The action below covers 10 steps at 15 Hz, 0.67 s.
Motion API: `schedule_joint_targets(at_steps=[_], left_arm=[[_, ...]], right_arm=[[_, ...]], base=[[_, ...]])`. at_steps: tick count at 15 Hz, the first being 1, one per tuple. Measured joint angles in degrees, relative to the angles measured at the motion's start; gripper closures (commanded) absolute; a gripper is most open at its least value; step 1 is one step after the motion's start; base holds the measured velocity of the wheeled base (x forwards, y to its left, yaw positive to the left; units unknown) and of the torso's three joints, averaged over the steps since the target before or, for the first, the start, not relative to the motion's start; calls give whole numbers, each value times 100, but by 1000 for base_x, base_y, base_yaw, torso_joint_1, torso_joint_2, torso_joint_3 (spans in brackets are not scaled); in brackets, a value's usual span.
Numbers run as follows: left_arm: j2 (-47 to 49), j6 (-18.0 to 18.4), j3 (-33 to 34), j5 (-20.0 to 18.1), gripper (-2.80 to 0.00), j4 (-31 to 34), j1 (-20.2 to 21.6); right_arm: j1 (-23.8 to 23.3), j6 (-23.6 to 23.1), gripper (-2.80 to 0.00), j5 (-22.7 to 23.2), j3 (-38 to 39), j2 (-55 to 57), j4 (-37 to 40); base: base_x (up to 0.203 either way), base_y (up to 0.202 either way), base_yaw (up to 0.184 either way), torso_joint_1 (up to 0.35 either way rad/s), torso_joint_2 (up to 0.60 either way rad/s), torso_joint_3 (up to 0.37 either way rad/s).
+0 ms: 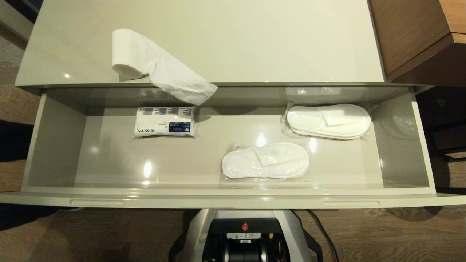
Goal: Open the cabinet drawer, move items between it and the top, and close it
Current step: Close the drawer
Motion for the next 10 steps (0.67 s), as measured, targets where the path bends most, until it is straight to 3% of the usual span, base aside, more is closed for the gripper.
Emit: schedule_joint_targets(at_steps=[5,7,10], left_arm=[[5,36,-31,9,0,39,0],[5,23,-375,53,0,230,0],[11,6,-842,78,0,771,0]], right_arm=[[0,50,0,-37,0,0,-37],[0,50,0,-62,-77,0,-60],[0,142,0,9,-1188,0,821]], base=[[0,0,0,0,0,0],[0,0,0,0,0,0],[0,0,0,0,0,0]])
